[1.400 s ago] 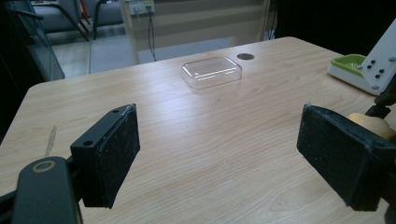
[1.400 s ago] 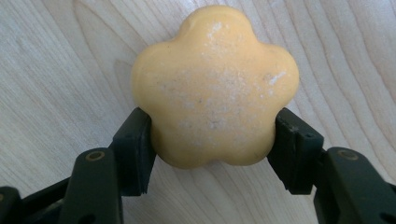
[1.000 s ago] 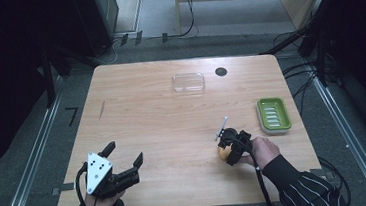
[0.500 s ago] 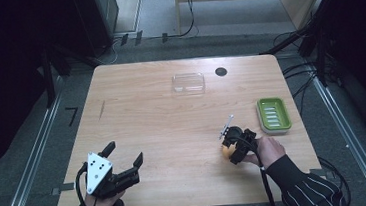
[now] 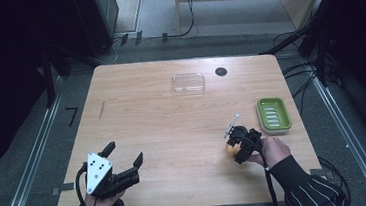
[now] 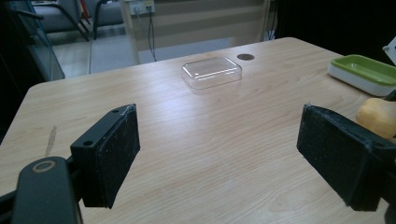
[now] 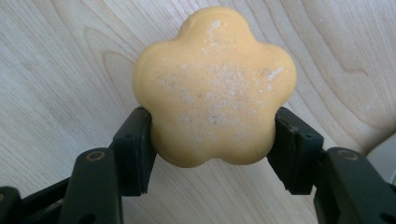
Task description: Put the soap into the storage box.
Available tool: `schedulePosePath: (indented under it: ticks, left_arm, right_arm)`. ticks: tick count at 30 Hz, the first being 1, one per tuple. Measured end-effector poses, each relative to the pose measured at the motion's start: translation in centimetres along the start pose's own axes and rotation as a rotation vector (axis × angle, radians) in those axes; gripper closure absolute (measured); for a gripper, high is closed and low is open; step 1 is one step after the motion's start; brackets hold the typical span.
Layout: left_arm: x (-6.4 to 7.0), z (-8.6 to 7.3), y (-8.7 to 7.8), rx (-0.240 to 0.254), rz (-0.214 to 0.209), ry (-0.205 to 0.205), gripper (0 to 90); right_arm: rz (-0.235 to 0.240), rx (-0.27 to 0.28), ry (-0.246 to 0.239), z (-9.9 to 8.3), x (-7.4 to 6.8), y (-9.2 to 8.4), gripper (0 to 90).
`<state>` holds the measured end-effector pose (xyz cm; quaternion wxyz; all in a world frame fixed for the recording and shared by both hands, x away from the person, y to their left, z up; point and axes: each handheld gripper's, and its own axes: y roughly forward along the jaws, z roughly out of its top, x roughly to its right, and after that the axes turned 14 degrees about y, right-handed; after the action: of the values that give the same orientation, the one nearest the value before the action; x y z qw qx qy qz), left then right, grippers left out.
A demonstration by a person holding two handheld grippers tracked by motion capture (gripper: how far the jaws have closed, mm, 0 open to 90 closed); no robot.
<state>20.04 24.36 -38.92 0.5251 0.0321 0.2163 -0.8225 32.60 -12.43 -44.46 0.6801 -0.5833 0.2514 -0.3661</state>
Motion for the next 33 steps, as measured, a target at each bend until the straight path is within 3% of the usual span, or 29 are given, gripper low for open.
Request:
schedulePosePath:
  ticks: [33]
  left_arm:
    - [0.0, 0.0, 0.0, 0.001, -0.001, -0.001, 13.7]
  right_arm:
    - [-0.042, 0.03, 0.092, -0.9, 3.4, -1.5, 40.0]
